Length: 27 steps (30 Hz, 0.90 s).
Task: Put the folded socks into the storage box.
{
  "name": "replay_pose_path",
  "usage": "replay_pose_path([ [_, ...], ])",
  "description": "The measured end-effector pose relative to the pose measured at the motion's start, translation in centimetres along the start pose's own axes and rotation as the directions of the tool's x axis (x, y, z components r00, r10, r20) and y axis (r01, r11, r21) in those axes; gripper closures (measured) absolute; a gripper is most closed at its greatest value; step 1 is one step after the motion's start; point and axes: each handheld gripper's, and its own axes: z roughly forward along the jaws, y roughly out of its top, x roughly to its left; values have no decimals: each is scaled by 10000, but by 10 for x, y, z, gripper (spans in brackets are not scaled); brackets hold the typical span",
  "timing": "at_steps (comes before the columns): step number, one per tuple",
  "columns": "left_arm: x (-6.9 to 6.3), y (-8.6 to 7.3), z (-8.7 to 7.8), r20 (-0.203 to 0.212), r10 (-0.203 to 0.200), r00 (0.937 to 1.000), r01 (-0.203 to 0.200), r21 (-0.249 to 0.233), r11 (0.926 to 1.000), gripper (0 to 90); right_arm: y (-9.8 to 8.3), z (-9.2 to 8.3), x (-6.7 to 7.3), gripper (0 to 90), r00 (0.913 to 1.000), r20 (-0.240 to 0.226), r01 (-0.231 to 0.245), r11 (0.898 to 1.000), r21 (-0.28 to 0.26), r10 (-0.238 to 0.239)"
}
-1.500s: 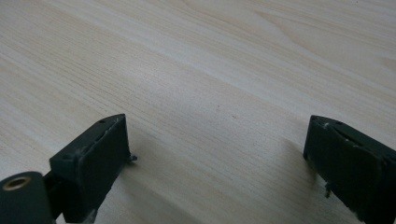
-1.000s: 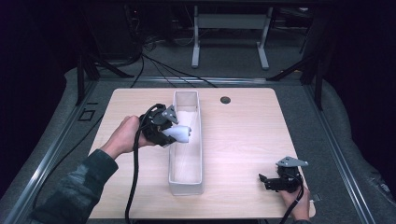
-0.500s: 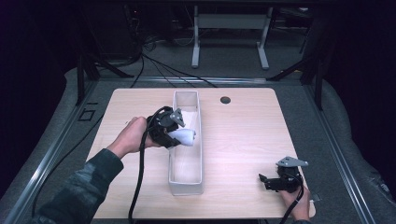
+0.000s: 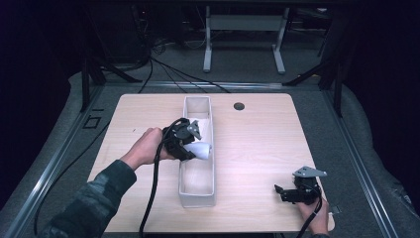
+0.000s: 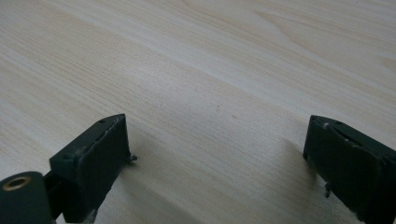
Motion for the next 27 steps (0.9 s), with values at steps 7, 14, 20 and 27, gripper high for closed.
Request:
replay_pose_path([
  [7,-2,0,16,269,76,9996,-83,232,9997,610,0,0,0,66,10000,-2,3,10000,-1,-3],
  [14,-1,-2,32,437,11,9990,-30,419,9991,609,0,0,0,66,10000,-3,-2,10000,-1,2],
  [20,2,-5,41,598,-218,9980,199,323,9993,608,0,0,0,66,10000,0,1,10000,2,-1],
  [27,4,-9,48,733,-314,9968,296,255,9992,607,0,0,0,66,10000,1,2,10000,0,-2],
])
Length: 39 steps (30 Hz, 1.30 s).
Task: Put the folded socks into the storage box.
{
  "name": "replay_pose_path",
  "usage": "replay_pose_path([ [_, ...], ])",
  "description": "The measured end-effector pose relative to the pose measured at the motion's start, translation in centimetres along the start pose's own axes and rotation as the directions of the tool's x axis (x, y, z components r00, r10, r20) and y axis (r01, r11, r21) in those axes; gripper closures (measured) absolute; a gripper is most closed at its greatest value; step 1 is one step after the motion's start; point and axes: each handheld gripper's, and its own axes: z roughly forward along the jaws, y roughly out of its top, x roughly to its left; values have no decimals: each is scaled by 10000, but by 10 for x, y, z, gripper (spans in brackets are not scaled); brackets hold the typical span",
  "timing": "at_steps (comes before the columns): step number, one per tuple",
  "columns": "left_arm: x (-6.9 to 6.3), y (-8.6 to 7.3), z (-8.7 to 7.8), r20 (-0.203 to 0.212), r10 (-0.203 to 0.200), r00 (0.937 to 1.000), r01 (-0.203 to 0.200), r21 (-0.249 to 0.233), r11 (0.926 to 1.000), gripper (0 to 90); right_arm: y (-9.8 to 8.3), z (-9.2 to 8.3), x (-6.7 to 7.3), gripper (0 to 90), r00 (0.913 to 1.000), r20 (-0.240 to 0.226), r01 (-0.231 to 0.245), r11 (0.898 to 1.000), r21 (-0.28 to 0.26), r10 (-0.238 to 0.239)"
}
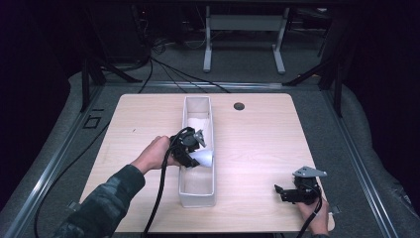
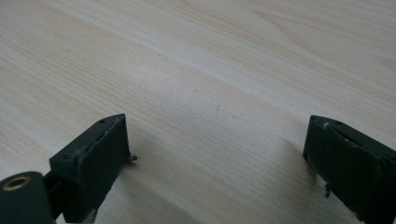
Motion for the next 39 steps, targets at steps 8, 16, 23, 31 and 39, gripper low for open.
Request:
replay_pose_path([
  [8,2,0,4,62,75,10000,-76,64,10000,606,0,0,0,66,10000,7,2,10000,2,-2],
  [16,-1,-4,20,167,317,9994,-327,665,9972,606,0,1,0,68,10000,31,-9,9999,-105,9],
  [23,-2,-5,30,314,258,9992,-279,682,9973,599,0,1,0,69,10000,35,-7,9999,-102,8],
  [31,-2,-4,33,327,299,9990,-325,817,9961,547,0,1,1,69,10000,35,-18,9999,-102,19],
  [39,-3,-1,28,234,243,9994,-259,713,9971,368,0,1,1,69,10000,40,-8,9999,-106,8],
])
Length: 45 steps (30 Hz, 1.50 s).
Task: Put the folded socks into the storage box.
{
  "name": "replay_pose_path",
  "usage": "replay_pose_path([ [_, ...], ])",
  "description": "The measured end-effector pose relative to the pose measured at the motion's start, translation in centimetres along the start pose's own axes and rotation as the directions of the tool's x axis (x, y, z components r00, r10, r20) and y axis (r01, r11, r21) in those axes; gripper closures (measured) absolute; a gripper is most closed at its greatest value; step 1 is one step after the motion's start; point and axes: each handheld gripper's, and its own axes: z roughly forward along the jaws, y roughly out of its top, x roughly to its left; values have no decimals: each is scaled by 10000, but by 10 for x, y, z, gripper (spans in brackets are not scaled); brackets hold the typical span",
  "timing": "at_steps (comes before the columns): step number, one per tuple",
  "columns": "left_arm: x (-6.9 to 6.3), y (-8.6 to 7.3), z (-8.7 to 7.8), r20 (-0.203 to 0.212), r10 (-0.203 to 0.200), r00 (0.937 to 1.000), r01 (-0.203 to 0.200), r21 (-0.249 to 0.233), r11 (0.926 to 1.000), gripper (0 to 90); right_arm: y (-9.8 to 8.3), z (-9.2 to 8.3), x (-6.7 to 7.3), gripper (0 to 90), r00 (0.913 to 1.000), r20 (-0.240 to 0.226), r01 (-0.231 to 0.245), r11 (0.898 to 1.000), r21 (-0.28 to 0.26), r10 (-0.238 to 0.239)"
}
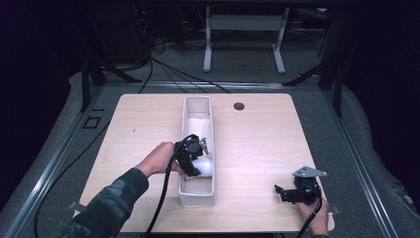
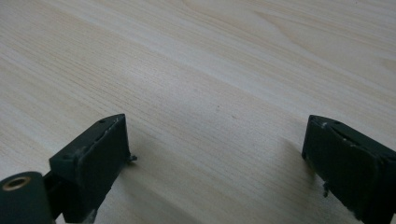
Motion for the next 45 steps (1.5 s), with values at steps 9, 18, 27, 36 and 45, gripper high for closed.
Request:
replay_pose_path([
  [9,-2,3,0,65,222,9997,-223,136,9997,529,0,0,0,70,10000,-16,11,10000,0,-11],
  [18,-3,7,11,165,377,9992,-389,792,9961,622,0,0,0,71,10000,-8,13,10000,0,-13],
  [27,-2,6,11,244,237,9994,-253,674,9974,603,0,0,0,71,10000,-13,15,10000,-3,-15],
  [36,3,2,-9,-12,-335,9994,335,43,9994,339,0,0,0,71,10000,-11,12,10000,-4,-12],
  [45,4,-3,-45,-665,-913,9936,868,-681,9939,177,0,0,0,71,10000,-1,14,10000,1,-14],
])
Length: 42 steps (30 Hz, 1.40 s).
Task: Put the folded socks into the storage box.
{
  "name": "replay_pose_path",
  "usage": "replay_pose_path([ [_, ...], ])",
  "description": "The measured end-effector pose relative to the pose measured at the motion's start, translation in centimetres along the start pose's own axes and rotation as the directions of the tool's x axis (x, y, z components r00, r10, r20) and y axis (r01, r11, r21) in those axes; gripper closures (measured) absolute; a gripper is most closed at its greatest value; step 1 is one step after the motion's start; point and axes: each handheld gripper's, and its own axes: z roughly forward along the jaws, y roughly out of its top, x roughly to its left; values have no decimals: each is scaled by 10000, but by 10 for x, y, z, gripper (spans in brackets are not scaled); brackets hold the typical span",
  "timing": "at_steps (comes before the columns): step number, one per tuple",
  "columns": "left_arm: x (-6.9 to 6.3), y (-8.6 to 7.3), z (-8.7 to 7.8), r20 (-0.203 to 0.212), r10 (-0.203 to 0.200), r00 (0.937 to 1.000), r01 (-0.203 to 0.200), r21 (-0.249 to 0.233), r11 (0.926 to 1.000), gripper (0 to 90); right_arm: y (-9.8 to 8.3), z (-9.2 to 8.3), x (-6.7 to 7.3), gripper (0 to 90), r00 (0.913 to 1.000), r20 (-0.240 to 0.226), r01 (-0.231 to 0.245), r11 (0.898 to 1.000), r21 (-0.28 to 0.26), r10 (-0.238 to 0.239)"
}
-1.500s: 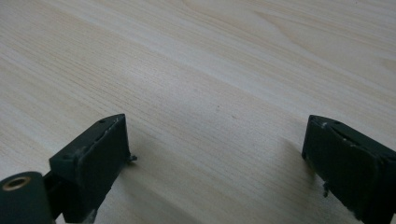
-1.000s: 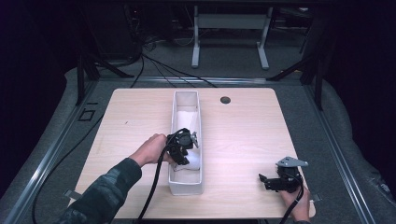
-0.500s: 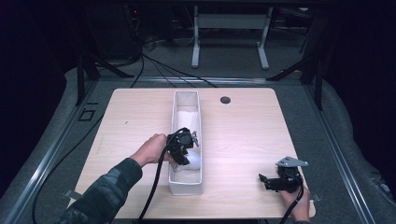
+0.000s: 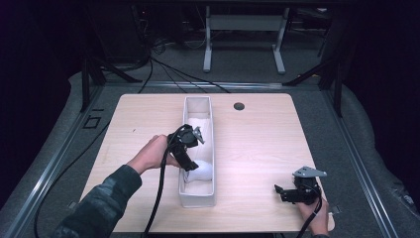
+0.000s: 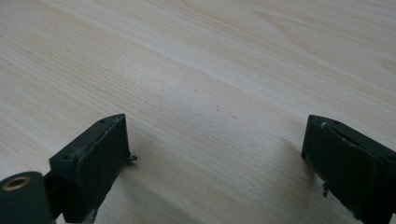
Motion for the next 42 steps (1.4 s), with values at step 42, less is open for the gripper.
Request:
replay_pose_path([
  [42,-8,-159,-76,-1642,-3160,9344,2783,-2171,9356,0,0,0,0,71,10000,9,14,10000,-1,-14],
])
